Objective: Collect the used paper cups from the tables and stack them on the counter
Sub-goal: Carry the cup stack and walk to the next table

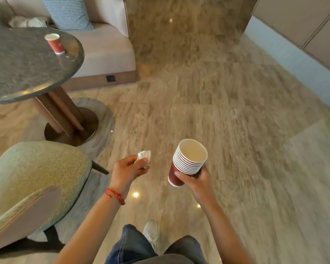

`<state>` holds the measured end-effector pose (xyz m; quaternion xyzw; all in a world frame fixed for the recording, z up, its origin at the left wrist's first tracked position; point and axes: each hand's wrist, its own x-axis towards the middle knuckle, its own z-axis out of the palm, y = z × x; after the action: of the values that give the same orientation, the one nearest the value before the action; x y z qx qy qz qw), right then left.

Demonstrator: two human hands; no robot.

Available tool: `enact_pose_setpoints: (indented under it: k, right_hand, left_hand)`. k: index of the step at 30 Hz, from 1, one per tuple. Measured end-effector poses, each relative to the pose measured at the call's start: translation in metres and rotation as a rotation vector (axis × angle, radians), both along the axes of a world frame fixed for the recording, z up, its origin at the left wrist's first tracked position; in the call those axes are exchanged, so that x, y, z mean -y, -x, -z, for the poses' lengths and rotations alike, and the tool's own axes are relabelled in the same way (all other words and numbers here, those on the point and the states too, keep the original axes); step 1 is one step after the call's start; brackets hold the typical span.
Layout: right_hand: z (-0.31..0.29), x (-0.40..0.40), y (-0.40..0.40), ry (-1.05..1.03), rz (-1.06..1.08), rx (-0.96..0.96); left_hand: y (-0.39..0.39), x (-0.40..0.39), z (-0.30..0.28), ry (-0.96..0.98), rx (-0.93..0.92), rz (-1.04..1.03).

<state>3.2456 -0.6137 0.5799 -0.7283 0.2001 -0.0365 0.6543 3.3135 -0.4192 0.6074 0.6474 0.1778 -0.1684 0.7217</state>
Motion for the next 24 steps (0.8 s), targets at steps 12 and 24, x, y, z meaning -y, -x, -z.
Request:
enact_pose_setpoints:
  k: [12, 24]
  right_hand:
    - [-0.037, 0.040, -0.217, -0.024, -0.099, 0.017]
    - [-0.046, 0.077, -0.444, -0.044, -0.246, 0.042]
  left_hand:
    - [-0.200, 0.035, -0.035, 0.006, 0.000, -0.119]
    - [-0.389, 0.067, -0.046, -0.039, 0.003, -0.272]
